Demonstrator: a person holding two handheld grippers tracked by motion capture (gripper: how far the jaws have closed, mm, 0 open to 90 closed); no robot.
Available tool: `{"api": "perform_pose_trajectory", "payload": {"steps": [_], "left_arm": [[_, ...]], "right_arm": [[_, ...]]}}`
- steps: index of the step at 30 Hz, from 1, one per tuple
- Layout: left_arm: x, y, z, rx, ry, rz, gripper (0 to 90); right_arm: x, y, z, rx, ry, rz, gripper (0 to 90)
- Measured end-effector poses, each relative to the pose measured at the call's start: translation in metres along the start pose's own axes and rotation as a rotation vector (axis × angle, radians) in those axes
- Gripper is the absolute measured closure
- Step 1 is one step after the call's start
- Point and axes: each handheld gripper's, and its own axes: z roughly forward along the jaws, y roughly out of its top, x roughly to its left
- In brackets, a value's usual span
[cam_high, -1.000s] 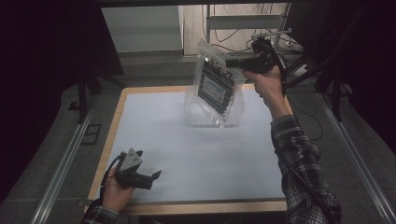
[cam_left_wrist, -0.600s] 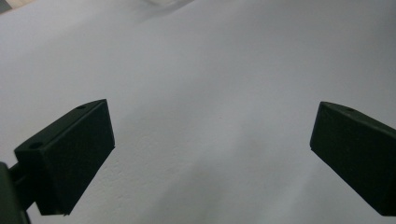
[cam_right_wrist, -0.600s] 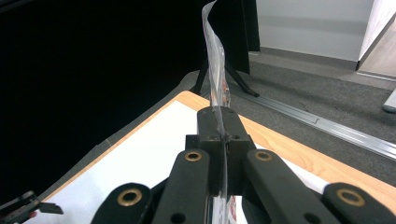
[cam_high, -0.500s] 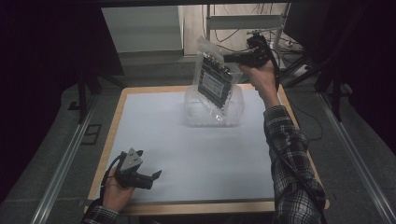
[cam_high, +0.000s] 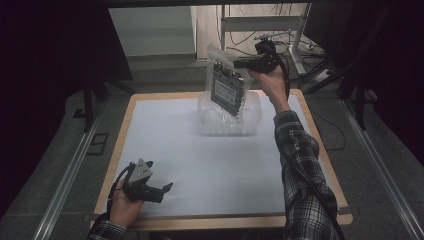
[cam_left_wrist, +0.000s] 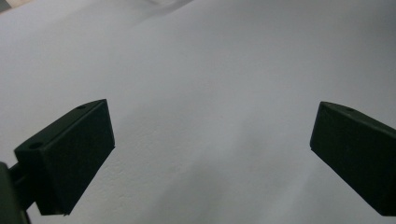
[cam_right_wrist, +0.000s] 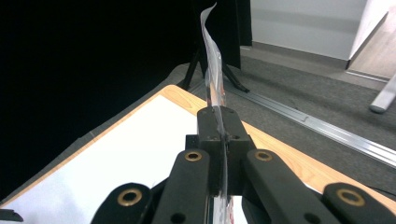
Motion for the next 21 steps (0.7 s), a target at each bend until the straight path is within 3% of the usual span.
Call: {"api": "perform_pose_trajectory", "payload": {"steps": [12,17,18,21], "left_arm": [[0.000,0.000,0.000,0.004,-0.001,0.000,0.0],[0.000,0.000,0.001,0.003,-0.002,0.002,0.0],[-0.001,0.000,0.001,0.003,-0.004,0.002,0.0],[-0.001,0.001,0.001,0.005,-0.006,0.006,0.0]], "right_arm": [[-0.003,-0.015,0.032,0.062,0.004,0.022,89.1],[-0.006,-0.019,0.034,0.060,-0.006,0.035,89.1],[-0.007,-0.021,0.034,0.070,-0.032,0.020,89.1],[-0.009,-0.026,0.034,0.075,-0.040,0.017,89.1]]}}
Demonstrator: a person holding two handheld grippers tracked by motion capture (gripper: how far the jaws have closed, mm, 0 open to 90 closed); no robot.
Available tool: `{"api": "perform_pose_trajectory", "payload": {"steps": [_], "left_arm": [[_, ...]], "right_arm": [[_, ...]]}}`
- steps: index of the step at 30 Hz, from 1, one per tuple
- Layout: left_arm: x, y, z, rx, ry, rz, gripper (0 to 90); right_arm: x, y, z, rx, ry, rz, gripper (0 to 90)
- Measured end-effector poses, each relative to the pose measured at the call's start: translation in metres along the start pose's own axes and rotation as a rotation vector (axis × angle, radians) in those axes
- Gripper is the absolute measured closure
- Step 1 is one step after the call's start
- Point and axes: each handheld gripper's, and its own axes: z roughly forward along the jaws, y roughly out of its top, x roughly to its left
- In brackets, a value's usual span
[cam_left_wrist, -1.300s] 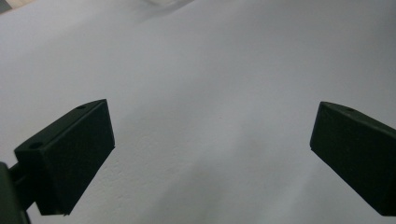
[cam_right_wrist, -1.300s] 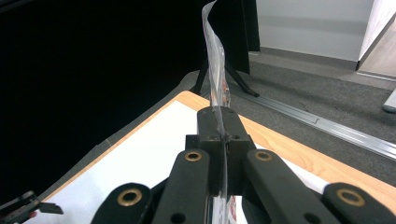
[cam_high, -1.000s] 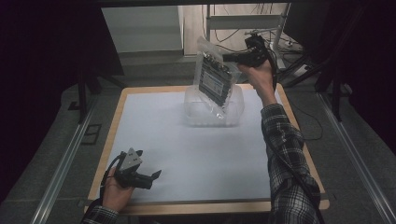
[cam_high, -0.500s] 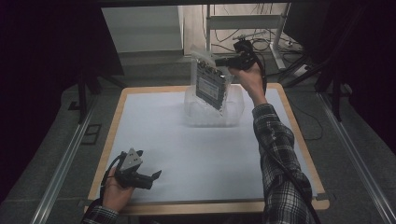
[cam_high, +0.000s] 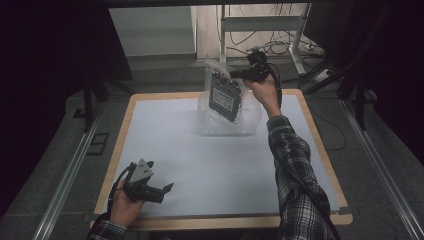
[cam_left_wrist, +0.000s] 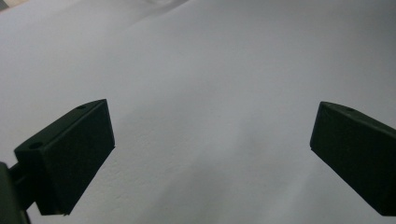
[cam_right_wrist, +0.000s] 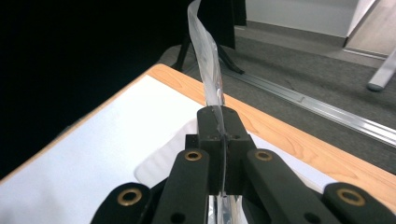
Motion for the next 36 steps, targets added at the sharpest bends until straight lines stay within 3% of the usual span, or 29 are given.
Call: {"api": "perform_pose_trajectory", "payload": {"steps": [9,12,16,19,23,26,27,36], "left_arm": [[0.000,0.000,0.001,0.009,0.001,0.001,0.0],[0.001,0.000,0.000,0.007,0.003,-0.001,0.0],[0.002,-0.001,0.000,0.004,0.007,-0.008,0.0],[0.002,-0.001,0.000,0.004,0.008,-0.009,0.0],[0.002,-0.001,0.000,0.007,0.008,-0.008,0.0],[0.002,-0.001,0.000,0.006,0.009,-0.009,0.0],[0.002,-0.001,0.000,0.005,0.010,-0.010,0.0],[0.002,-0.001,-0.001,0.004,0.011,-0.011,0.0]], "right_arm": [[-0.007,-0.005,-0.002,-0.016,-0.029,0.011,88.5],[-0.007,-0.005,-0.003,-0.024,-0.007,0.038,86.5],[-0.006,-0.004,-0.006,-0.013,-0.056,0.019,78.5],[-0.004,-0.005,-0.004,0.014,-0.108,-0.020,62.4],[-0.005,-0.008,-0.004,-0.006,-0.101,-0.015,49.2],[-0.005,-0.008,-0.004,0.000,-0.108,-0.031,41.6],[-0.005,-0.009,-0.003,0.006,-0.122,-0.050,35.2],[-0.002,-0.013,-0.011,0.010,-0.128,-0.078,21.8]]}}
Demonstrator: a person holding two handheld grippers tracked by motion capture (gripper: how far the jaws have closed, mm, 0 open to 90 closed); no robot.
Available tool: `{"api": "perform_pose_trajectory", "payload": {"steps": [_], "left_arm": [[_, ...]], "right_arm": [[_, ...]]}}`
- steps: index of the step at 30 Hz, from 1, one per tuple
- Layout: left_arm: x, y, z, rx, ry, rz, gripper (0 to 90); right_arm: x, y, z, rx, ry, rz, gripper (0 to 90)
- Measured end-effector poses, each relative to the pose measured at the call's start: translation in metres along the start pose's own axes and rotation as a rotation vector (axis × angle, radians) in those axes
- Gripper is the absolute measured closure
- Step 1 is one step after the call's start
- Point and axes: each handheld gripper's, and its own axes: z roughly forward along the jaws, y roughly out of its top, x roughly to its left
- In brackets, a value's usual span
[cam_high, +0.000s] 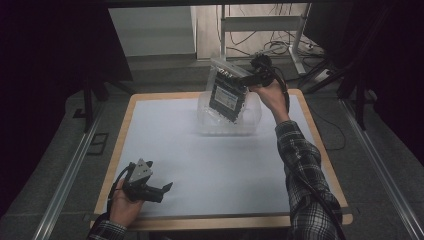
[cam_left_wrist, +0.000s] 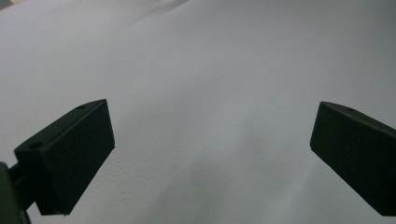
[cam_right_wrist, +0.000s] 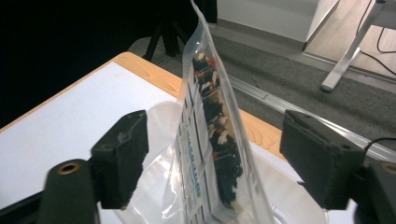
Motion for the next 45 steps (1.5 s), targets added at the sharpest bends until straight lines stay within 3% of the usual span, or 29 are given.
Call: {"api": "perform_pose_trajectory", "payload": {"steps": [5,16,23,34,39,45], "left_arm": [[0.000,0.000,0.000,0.000,0.000,0.001,0.0],[-0.001,0.000,0.000,0.002,-0.001,0.005,0.0],[-0.001,0.000,0.001,0.001,-0.002,0.004,0.0],[-0.004,0.001,0.001,0.000,-0.005,0.020,0.0],[-0.003,0.001,0.001,0.003,-0.006,0.013,0.0],[-0.004,0.001,0.002,0.009,-0.017,0.009,0.0]], "right_arm": [[0.003,-0.007,-0.005,0.017,-0.009,-0.029,16.4],[0.012,-0.028,-0.025,0.001,-0.004,-0.025,8.9],[0.024,-0.046,-0.041,0.017,-0.021,-0.055,4.4],[0.048,-0.084,-0.070,0.020,0.013,-0.100,0.7],[0.058,-0.104,-0.082,0.023,-0.004,-0.127,0.0],[0.066,-0.131,-0.097,0.013,-0.007,-0.124,0.0]]}}
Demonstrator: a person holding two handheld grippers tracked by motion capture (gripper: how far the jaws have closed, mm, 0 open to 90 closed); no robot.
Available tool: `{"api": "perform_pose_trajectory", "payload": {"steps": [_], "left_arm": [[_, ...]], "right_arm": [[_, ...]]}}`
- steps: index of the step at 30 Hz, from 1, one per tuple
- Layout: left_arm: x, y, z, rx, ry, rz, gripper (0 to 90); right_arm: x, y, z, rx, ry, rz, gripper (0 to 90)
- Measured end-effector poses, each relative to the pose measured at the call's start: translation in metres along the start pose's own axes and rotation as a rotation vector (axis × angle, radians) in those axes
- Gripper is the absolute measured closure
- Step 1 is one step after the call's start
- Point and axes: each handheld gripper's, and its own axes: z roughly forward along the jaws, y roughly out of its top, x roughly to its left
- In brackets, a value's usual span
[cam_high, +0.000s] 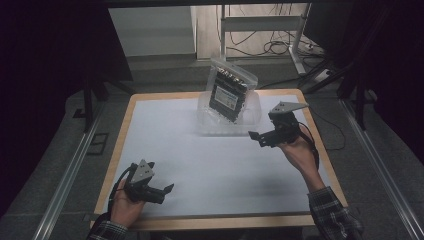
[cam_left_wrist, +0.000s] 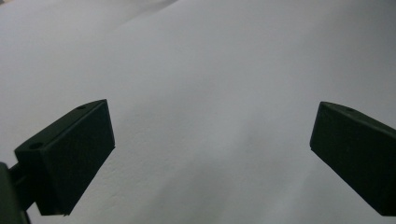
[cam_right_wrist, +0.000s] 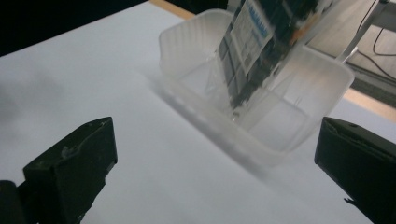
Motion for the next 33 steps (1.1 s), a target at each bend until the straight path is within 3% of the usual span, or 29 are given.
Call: {"api": "perform_pose_trajectory", "payload": {"steps": [9,23,27,33], "left_arm": [[-0.002,0.000,0.001,0.008,-0.004,0.011,0.0],[-0.002,0.000,0.003,0.024,0.000,0.020,0.0],[-0.002,-0.001,0.005,0.036,-0.004,0.024,0.0],[-0.001,-0.002,0.005,0.043,-0.005,0.018,0.0]], "right_arm": [[0.013,-0.037,-0.017,0.005,-0.024,0.016,0.0],[0.031,-0.096,-0.023,-0.043,0.012,0.057,0.0],[0.035,-0.110,-0.020,-0.026,0.026,0.049,0.0],[0.037,-0.126,-0.007,0.052,0.022,0.018,0.0]]}}
